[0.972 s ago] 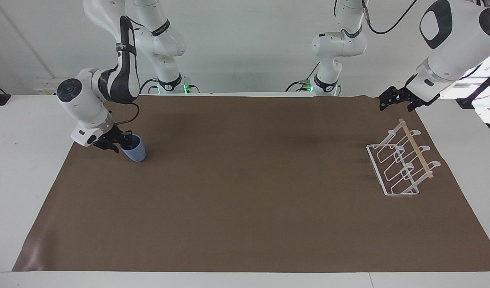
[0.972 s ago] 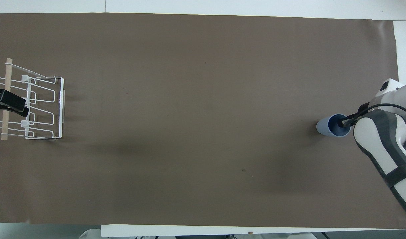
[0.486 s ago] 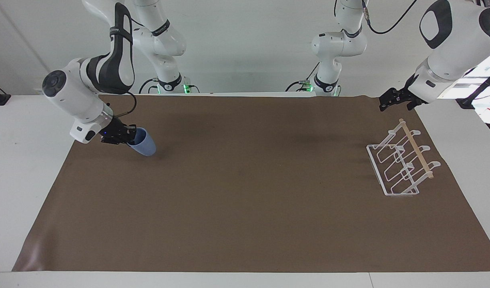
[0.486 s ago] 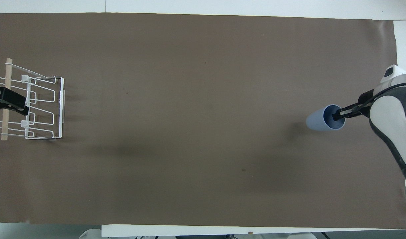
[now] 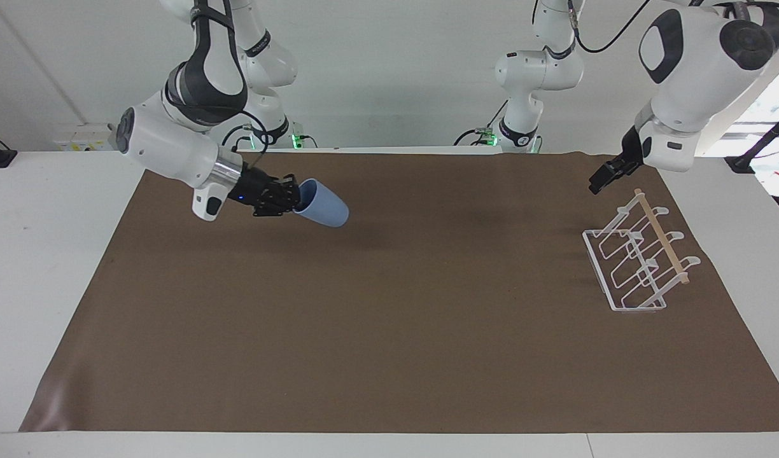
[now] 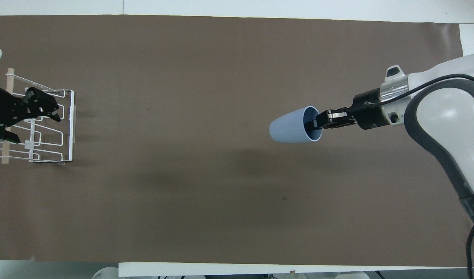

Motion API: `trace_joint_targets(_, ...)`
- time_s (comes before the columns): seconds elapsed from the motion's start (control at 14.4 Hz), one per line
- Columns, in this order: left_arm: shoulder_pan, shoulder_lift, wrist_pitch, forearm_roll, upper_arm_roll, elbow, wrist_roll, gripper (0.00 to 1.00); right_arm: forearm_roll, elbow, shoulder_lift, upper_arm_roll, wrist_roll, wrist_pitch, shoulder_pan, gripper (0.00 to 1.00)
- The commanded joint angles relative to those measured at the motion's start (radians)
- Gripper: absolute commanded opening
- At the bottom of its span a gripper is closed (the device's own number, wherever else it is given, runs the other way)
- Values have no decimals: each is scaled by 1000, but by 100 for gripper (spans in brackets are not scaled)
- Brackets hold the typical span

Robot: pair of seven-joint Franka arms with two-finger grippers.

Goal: Hang cup on cup holder
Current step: 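Lift the cup with the right gripper while the left gripper approaches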

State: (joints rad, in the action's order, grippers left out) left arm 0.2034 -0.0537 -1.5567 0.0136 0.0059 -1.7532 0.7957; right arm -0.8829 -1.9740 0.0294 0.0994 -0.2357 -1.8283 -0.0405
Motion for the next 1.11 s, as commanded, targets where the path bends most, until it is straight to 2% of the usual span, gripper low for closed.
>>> trace_joint_targets(0.0,39,-37,-86,106,6,-42,353,100,-118,-14,1,-3,129,-107,-108,0)
trace_joint_targets(0.28,97,-22,-126,218,5,1,760,100,-342,-72,-8,-3,220,-409,-322,0)
trace_joint_targets(0.49,116,-20,-152,340,5,-5,916,100,-425,-75,1,-3,289,-584,-452,0)
trace_joint_targets(0.62,152,-23,-152,396,0,-6,924,100,-470,-75,3,-3,297,-617,-484,0)
trace_joint_targets(1.04,243,-32,-186,398,-4,-55,899,100,-473,-74,7,-3,315,-672,-547,0)
